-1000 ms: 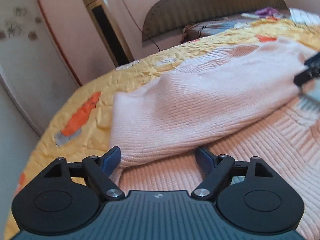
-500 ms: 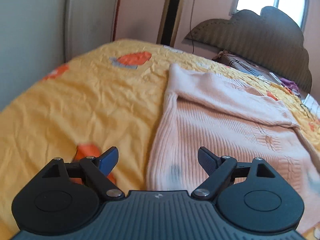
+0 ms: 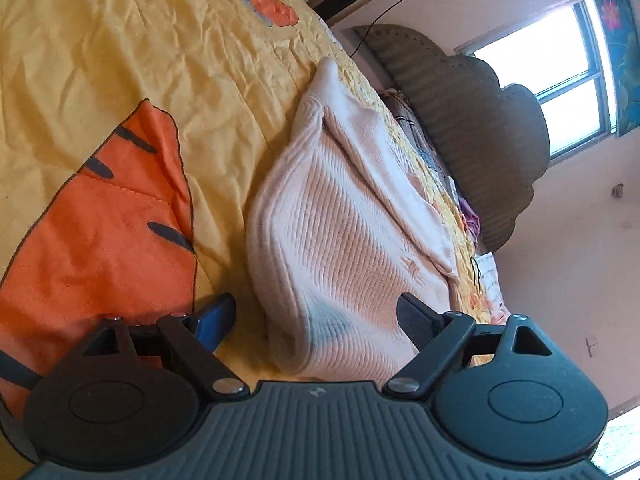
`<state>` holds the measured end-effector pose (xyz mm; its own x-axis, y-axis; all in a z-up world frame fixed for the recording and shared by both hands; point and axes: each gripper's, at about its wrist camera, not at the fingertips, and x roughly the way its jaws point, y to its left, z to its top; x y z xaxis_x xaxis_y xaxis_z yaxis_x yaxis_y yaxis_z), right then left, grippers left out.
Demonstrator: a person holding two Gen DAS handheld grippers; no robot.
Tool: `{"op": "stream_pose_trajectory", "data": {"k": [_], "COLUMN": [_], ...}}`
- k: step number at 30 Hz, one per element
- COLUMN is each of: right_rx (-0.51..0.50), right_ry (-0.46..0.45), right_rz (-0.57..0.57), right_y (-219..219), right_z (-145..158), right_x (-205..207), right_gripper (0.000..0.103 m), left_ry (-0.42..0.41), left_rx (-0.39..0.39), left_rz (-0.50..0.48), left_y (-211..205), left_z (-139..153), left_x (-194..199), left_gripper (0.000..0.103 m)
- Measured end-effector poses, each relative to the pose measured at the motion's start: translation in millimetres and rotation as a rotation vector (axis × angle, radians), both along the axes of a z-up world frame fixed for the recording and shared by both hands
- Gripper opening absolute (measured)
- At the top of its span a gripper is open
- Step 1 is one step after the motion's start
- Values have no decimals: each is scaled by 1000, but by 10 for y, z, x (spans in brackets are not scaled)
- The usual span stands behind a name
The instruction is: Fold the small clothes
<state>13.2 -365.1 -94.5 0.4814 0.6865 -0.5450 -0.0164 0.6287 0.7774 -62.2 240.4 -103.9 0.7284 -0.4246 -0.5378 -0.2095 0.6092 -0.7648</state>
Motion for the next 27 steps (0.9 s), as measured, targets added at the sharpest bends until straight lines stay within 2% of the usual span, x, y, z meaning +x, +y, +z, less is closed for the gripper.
{"op": "stream_pose_trajectory", "data": {"k": [2,6,7,10,12,14,16,17,19,21,23,25,27], "right_rx": [5,7,27,79,96,76,92,99,102,107,110,98,94], "right_ry": [-5,-24,-16,6,18,22,25,27,30,38,36,40,50], "right_rz": [37,38,34,10,2,13,20,19,21,18,25,35,40], "right_y": [110,191,176,120,78,84,88,90,88,73,73,74,70], "right_z": [-23,-55,-73,-109,-133,-149,-171,-180,-185,-190,-189,-199,-230], "right_x": [-25,-75,-70,-44,-4,10,22,28,34,44,51,70,99], "right_gripper": [80,70,69,57,58,57,58,58,57,57,53,48,39], "left_ry": [3,-18,-36,-91,-27,27,8,12,31,31,33,69,89], "left_rx": [-7,-12,10,110,118,88,113,99,18,34,71,84,85], "left_rz": [4,18,34,99,55,-20,-44,-64,-115,-147,-134,-101,-95], "left_y": [-4,-47,-56,10,27,-17,-97,-127,-182,-267,-289,-268,-232], "left_z": [-11,15,49,185,164,57,53,51,6,5,6,-7,-35], "left_x": [19,38,34,109,260,392,401,410,404,371,333,329,336], "left_gripper": [88,87,87,87,87,88,88,88,87,86,76,44,36]}}
